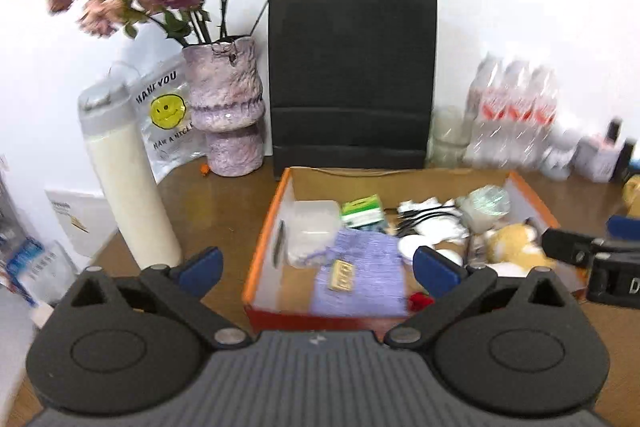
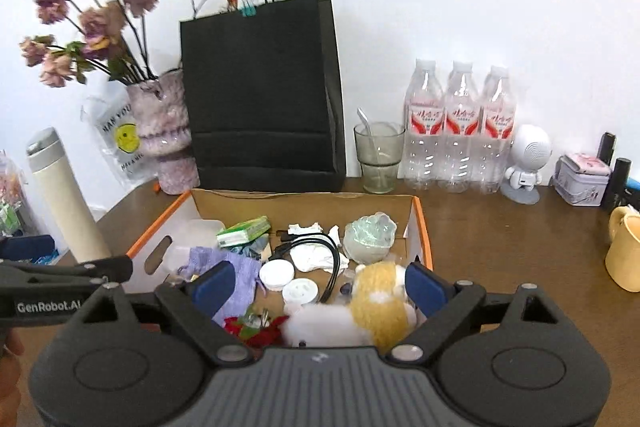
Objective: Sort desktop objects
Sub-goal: 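Move both tools back toward the clear packet and black USB stick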
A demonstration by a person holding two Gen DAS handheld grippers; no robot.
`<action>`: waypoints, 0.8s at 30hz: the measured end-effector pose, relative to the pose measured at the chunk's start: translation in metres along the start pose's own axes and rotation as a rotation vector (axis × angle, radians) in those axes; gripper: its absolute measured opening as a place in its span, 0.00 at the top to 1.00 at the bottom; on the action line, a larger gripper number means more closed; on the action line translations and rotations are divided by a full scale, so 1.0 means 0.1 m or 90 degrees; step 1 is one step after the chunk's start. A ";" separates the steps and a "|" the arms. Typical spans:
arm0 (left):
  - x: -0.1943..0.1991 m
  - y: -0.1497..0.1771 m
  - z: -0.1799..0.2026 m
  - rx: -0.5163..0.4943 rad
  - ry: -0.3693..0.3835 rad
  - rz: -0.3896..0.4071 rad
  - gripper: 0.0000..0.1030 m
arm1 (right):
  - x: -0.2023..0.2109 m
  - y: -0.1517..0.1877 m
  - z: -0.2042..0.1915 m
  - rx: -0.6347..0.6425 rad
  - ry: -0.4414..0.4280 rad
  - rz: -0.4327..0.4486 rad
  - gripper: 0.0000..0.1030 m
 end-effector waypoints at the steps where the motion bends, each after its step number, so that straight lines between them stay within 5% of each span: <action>1: 0.06 0.09 -0.03 0.012 0.013 0.008 0.00 | 0.06 0.07 -0.01 -0.001 -0.009 0.011 0.11; 9: 0.44 0.67 0.00 -0.019 0.038 0.032 0.00 | 0.36 0.69 -0.18 0.014 -0.019 0.005 0.11; 24: 1.06 1.73 -0.13 -0.044 0.077 -0.074 0.00 | 1.16 1.85 -0.27 0.011 -0.029 -0.061 0.11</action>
Point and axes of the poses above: each gripper's, at about its wrist camera, not at the fingertips, and x roughly against the way its jaws point, z to its right, y to its underside, the point moved 3 cm from there along -x, roughly the way its jaws point, and after that the axes turned 5 degrees about x, right-handed, at the moved point
